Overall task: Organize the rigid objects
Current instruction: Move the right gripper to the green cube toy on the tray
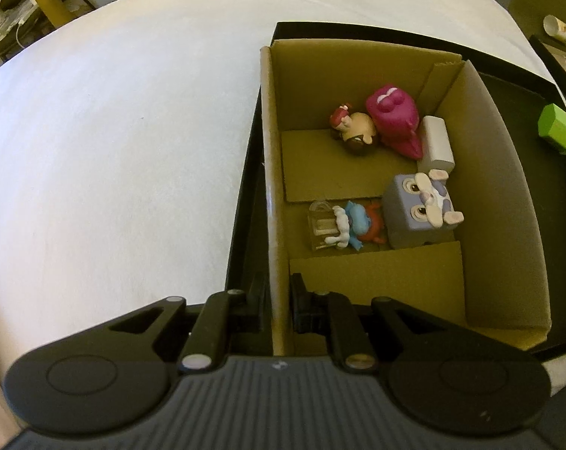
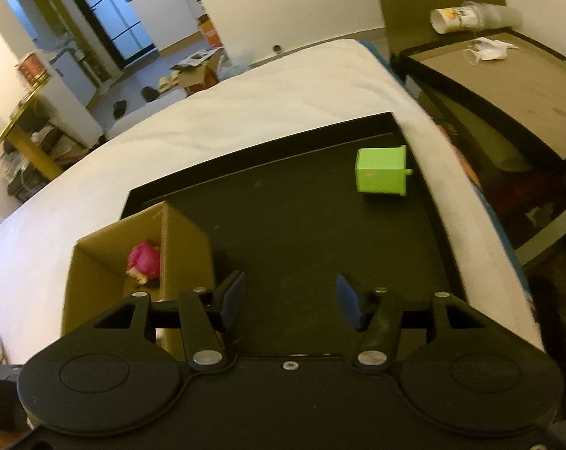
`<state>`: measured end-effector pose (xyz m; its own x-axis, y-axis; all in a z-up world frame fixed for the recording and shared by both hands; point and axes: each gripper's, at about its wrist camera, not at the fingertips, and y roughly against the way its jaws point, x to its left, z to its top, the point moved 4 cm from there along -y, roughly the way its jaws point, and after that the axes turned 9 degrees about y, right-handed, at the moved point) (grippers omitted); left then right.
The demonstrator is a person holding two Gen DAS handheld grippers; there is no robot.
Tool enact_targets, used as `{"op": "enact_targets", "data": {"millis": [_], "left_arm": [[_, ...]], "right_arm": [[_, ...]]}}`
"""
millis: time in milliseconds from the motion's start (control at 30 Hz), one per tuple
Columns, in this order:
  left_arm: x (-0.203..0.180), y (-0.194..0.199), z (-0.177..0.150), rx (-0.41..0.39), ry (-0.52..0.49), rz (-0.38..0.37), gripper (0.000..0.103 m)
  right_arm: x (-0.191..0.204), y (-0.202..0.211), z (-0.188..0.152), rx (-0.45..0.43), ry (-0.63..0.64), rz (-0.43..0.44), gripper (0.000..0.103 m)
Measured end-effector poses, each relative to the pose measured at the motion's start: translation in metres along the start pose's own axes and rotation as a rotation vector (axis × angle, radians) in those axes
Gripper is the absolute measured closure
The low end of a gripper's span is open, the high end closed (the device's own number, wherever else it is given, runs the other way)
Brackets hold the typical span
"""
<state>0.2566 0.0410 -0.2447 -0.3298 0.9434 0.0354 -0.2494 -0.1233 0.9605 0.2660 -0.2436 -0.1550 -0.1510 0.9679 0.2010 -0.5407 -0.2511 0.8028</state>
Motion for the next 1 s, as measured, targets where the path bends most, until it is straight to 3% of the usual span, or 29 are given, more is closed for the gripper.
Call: {"op": "enact_targets", "data": {"millis": [200, 1000], "left_arm": [[0.0, -0.005, 0.002, 0.006, 0.015, 0.019, 0.091], [-0.004, -0.003, 0.002, -0.002, 0.013, 0.106, 0.088]], "right_arm": [[-0.015, -0.01, 0.007, -0.016, -0.015, -0.039, 0.041], [-0.043, -0.059, 0.031, -0.071, -0.001, -0.14, 0.035]]}}
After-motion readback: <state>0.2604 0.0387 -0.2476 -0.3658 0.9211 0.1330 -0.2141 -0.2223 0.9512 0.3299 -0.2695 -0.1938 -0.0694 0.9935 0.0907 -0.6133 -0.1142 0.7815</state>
